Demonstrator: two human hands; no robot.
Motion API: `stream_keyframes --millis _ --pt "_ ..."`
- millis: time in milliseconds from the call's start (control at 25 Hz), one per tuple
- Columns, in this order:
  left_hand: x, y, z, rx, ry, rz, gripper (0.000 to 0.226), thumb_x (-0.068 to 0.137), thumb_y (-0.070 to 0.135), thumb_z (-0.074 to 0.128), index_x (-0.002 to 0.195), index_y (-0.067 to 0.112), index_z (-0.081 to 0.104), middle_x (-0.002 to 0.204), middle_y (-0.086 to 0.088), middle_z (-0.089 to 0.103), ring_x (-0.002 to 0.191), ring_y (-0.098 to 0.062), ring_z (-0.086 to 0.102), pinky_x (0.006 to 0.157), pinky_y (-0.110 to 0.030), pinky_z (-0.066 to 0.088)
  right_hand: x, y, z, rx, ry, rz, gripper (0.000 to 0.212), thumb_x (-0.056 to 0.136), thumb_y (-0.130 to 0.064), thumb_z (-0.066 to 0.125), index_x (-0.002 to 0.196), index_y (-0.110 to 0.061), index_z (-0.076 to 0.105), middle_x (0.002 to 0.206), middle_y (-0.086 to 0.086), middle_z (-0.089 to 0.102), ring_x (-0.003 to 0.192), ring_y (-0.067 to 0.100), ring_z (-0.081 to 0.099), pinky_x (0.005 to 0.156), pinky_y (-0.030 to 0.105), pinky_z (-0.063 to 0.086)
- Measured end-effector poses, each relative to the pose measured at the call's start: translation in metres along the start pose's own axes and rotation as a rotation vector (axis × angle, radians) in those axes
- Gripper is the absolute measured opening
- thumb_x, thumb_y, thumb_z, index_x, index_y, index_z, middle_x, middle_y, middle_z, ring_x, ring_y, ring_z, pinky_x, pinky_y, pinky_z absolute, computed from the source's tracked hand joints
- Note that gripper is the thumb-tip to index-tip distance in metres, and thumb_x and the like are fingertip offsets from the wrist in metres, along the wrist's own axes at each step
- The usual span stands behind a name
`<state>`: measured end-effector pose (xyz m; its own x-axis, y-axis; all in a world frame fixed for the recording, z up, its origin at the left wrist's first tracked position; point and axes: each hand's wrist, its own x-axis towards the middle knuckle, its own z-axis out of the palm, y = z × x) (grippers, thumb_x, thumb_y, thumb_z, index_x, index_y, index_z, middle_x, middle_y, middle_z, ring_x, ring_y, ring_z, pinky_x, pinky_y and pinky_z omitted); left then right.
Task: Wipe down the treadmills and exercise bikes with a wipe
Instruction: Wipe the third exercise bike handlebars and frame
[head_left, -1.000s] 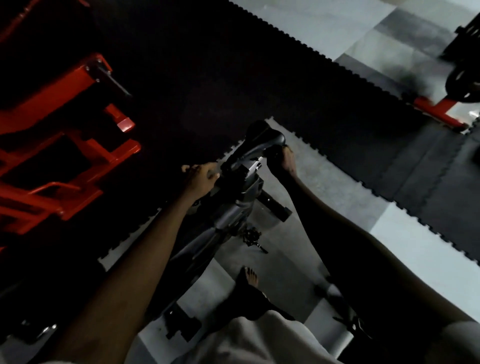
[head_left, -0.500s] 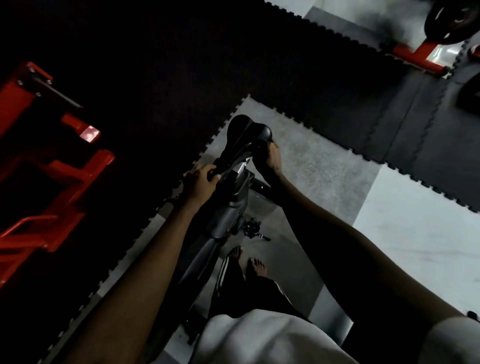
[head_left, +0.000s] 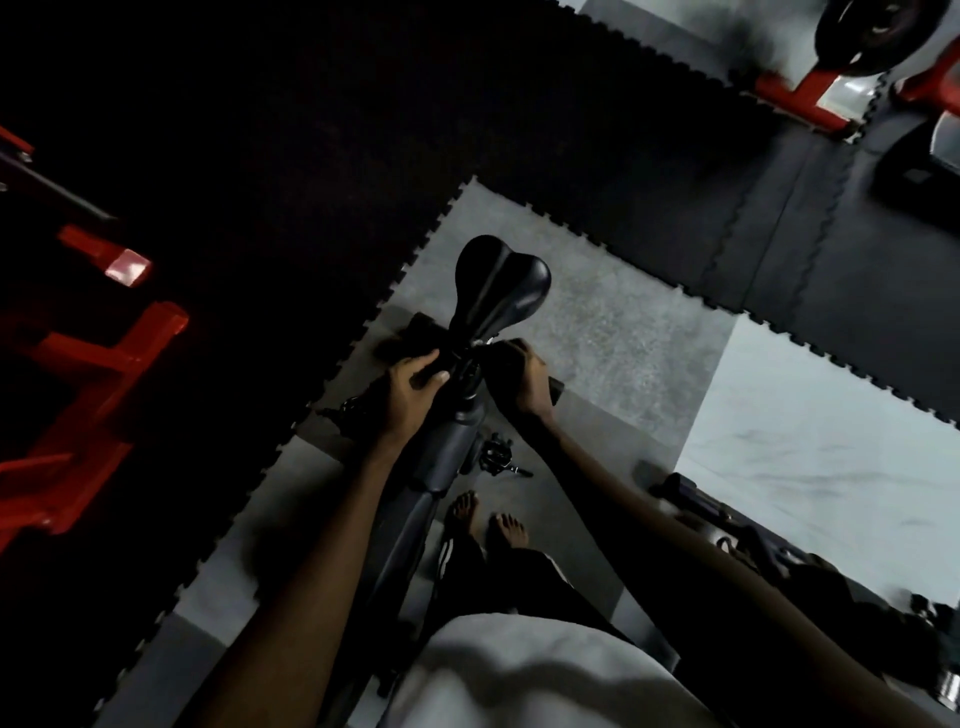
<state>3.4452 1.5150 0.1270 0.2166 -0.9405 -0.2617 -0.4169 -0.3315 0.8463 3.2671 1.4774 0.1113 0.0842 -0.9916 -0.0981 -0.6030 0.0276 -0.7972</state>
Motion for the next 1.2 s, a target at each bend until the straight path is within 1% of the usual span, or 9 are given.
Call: stream_keyframes --millis 120,360,480,600,680,800,960,1120,1200 --pt "0.0 0.001 0.005 -0.013 0.027 -0.006 0.036 0.089 -0.002 0.07 0.123 -0.009 0.065 0.122 -0.025 0.064 0.116 -0.031 0.059 0.085 0.003 0.036 0.032 0.002 -0.007 0.045 0.083 0.042 0.016 0.084 -0.005 0.071 0.1 -0.002 0.072 0.1 0.012 0.069 0.089 0.024 0.068 0.076 0.035 0.054" --pt "0.004 -0.005 0.003 -0.052 0.0 -0.051 0.037 0.088 0.003 0.074 0.123 -0.004 0.067 0.122 -0.02 0.066 0.113 -0.024 0.062 0.086 0.0 0.04 0.067 -0.004 -0.01 -0.086 0.115 0.026 0.02 0.082 -0.019 0.055 0.084 -0.003 0.068 0.082 0.014 0.068 0.075 0.033 0.067 0.06 0.027 0.038" --pt "0.003 -0.009 0.002 -0.107 -0.047 -0.055 0.043 0.086 0.024 0.078 0.122 0.003 0.07 0.118 -0.012 0.071 0.11 -0.021 0.067 0.094 -0.019 0.051 0.038 -0.012 0.005 -0.097 -0.005 -0.066 0.024 0.08 -0.009 0.066 0.102 -0.002 0.071 0.101 0.014 0.07 0.088 0.024 0.067 0.077 0.033 0.053" --pt "0.005 -0.024 0.006 -0.189 -0.07 -0.081 0.061 0.078 0.059 0.073 0.116 0.012 0.072 0.112 -0.004 0.073 0.104 -0.02 0.07 0.092 -0.045 0.056 0.025 -0.025 0.003 -0.191 -0.054 -0.249 0.025 0.075 -0.003 0.065 0.099 0.003 0.071 0.098 0.021 0.068 0.089 0.023 0.06 0.074 0.026 0.044" --pt "0.003 -0.022 0.007 -0.109 -0.043 -0.062 0.056 0.079 0.058 0.067 0.114 0.015 0.071 0.112 -0.001 0.072 0.103 -0.016 0.068 0.089 -0.04 0.056 0.049 -0.027 0.0 -0.258 -0.101 -0.322 0.027 0.076 -0.002 0.065 0.101 0.007 0.07 0.101 0.029 0.066 0.096 0.034 0.059 0.078 0.036 0.046" --pt "0.003 -0.003 0.009 -0.092 -0.05 -0.026 0.044 0.091 0.04 0.064 0.123 0.01 0.066 0.12 0.0 0.068 0.106 -0.007 0.063 0.093 -0.028 0.053 0.093 -0.038 -0.009 -0.275 -0.052 -0.144 0.025 0.083 -0.003 0.057 0.098 0.014 0.067 0.105 0.034 0.063 0.1 0.043 0.059 0.085 0.05 0.05" --pt "0.018 0.016 0.016 -0.034 -0.045 0.06 0.033 0.095 0.013 0.067 0.123 -0.005 0.064 0.114 -0.014 0.069 0.1 -0.011 0.058 0.077 0.003 0.035 0.104 -0.045 -0.01 -0.217 -0.005 -0.116 0.031 0.086 0.001 0.052 0.102 0.026 0.059 0.114 0.044 0.056 0.106 0.055 0.057 0.091 0.042 0.038" --pt "0.023 0.017 0.025 0.038 -0.041 0.038 0.032 0.092 0.015 0.072 0.1 -0.016 0.065 0.094 -0.031 0.069 0.088 -0.038 0.069 0.07 -0.013 0.034 0.082 -0.046 -0.006 -0.313 -0.157 -0.257 0.018 0.08 0.002 0.062 0.094 0.011 0.069 0.104 0.033 0.064 0.094 0.044 0.064 0.075 0.032 0.037" --pt "0.025 0.014 0.027 0.071 -0.045 0.03 0.042 0.093 0.027 0.068 0.104 -0.014 0.064 0.095 -0.031 0.068 0.089 -0.041 0.068 0.073 -0.026 0.041 0.098 -0.057 -0.008 -0.311 -0.229 -0.321 0.019 0.078 0.001 0.06 0.089 0.012 0.07 0.098 0.032 0.066 0.09 0.044 0.066 0.074 0.029 0.036"
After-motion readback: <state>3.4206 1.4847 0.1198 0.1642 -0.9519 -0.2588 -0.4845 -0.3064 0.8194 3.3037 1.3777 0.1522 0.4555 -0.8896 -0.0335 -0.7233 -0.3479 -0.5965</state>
